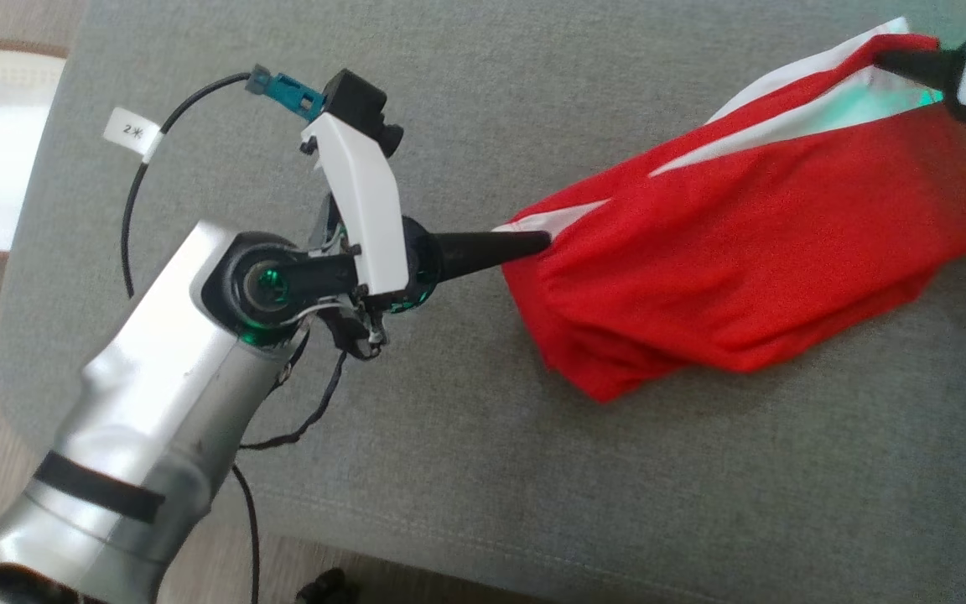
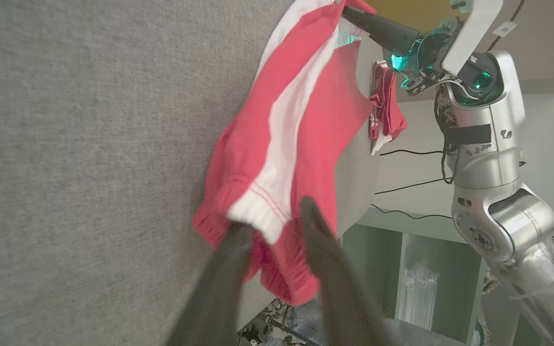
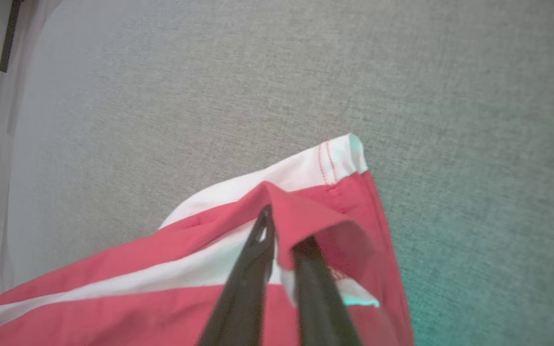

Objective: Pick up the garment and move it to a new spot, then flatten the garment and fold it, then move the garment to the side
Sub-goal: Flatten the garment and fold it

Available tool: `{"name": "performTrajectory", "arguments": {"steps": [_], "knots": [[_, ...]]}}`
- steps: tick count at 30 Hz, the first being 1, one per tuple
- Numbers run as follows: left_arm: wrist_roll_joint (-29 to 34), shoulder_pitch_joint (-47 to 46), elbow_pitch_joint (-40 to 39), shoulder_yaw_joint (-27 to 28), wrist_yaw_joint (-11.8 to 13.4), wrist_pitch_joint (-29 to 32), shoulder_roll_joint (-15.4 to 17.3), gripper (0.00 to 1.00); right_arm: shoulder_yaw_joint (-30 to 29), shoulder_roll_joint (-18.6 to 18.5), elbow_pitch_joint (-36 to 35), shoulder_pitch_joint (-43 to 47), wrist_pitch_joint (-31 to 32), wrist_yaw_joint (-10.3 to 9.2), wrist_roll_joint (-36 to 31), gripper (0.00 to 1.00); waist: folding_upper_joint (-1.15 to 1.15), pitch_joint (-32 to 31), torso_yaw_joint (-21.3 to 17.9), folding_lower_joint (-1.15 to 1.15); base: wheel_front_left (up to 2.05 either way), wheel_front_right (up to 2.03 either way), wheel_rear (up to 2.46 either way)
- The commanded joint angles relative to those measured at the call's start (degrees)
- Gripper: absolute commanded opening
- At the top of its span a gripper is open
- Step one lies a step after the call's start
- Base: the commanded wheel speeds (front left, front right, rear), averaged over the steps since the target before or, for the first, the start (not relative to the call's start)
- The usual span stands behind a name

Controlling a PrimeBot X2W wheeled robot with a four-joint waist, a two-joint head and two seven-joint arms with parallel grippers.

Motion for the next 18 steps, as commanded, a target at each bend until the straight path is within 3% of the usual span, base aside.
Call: {"name": "performTrajectory", "arguments": {"steps": [1,6,13,15,16,18], "knots": [[0.6,-2.6,-1.2,2.3,-0.4,-0.3,1.8,1.00,-0.4,0.0,-1.9,-1.8,-0.8,-0.04,-0.3,1.00,0.00,-0.7,-0.6,-0.02,0.00,0.00,0.00],[2.9,-2.5,-0.7,1.7,-1.3,-0.7,4.2,1.00,-1.4,1.2,-5.6,-0.2,-6.5,-0.04,1.3,1.00,0.00,-3.2,-2.6,-0.02,0.00,0.00,0.00],[11.1,-1.4,-5.4,0.2,-2.2,-4.1,11.3,1.00,-3.0,-0.1,-13.2,5.2,-17.7,-0.04,4.4,1.00,0.00,-8.1,-4.8,-0.02,0.00,0.00,0.00],[14.2,-0.8,-6.9,0.8,-1.8,-7.9,12.9,1.00,-3.7,-0.7,-15.0,7.2,-22.9,-0.04,4.5,1.00,0.00,-9.5,-5.2,-0.02,0.00,0.00,0.00],[18.5,0.0,-8.4,1.0,-1.5,-12.7,14.2,1.00,-3.7,-1.4,-16.5,9.4,-28.9,-0.04,3.4,1.00,0.00,-11.0,-5.6,-0.02,0.00,0.00,0.00],[23.4,1.4,-10.1,1.3,-0.3,-18.8,15.2,1.00,-3.3,-2.1,-17.0,11.7,-34.7,-0.04,1.8,1.00,0.00,-12.3,-5.8,-0.02,0.00,0.00,0.00]]}}
